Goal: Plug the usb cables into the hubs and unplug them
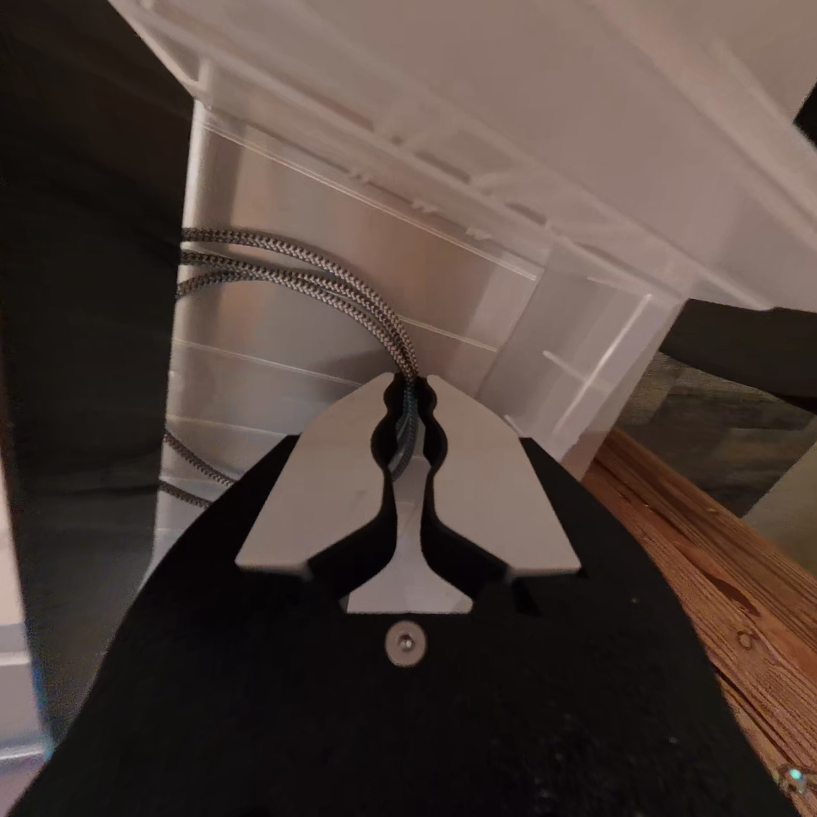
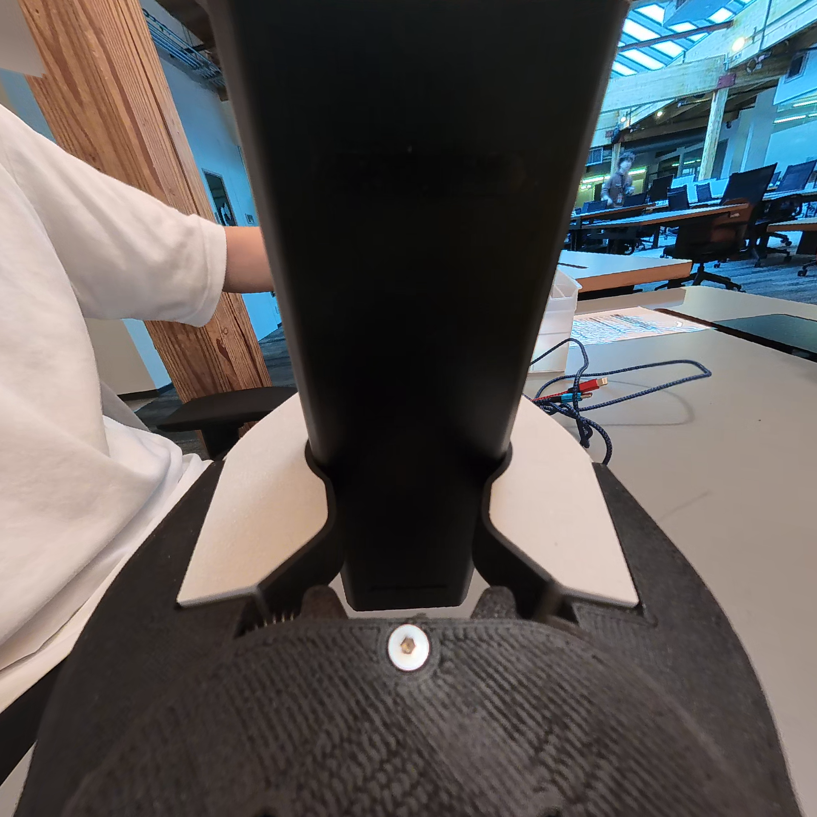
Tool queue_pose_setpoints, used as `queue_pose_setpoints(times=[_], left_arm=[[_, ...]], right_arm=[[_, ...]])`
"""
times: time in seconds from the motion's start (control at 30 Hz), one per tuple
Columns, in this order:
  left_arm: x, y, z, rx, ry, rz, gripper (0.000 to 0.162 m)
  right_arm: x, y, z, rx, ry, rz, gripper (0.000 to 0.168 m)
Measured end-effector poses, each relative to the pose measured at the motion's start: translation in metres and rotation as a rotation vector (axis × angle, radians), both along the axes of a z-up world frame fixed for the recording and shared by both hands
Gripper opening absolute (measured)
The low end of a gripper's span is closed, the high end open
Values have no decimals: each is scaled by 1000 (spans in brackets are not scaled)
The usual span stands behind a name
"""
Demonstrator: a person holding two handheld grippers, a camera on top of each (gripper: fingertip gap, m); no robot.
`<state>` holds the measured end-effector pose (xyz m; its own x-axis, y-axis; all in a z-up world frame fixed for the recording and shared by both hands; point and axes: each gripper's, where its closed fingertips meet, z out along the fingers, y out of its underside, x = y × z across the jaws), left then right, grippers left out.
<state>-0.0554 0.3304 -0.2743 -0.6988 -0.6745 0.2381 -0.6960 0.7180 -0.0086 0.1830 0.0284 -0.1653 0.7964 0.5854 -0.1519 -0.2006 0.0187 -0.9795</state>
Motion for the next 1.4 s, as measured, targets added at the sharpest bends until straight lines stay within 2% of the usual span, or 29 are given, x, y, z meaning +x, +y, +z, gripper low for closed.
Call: queue_pose_setpoints(times=[0.2, 0.3, 0.63, 0.83, 0.93, 1.07, 1.13, 1.2, 1.33, 1.4], left_arm=[[-21, -5, 0, -75, 102, 46, 6], [-25, 0, -4, -35, 141, 17, 6], [-13, -6, 1, -87, 132, -11, 6], [21, -3, 8, -174, 57, 28, 6], [45, 9, 1, -143, -31, 39, 6], [78, 20, -8, -84, -167, 145, 6], [67, 20, -8, -84, -79, 129, 6], [42, 20, -10, -85, 90, 65, 5], [4, 12, -7, -196, 388, -22, 5], [1, 7, -1, -283, 447, -46, 5]], right_arm=[[-2, 1, -2, -13, -13, 1, 73], [-2, 2, -2, -16, -13, 1, 73], [-2, 2, -2, -19, -11, 5, 73], [-1, 2, -2, -23, 1, 9, 73], [0, 2, -2, -25, 11, 12, 73], [1, 3, -2, -37, 19, 18, 73], [0, 4, -3, -41, 17, 22, 73], [-1, 4, -4, -48, 14, 24, 73], [-1, 6, -5, -63, 13, 32, 73], [-1, 6, -6, -66, 15, 32, 73]])
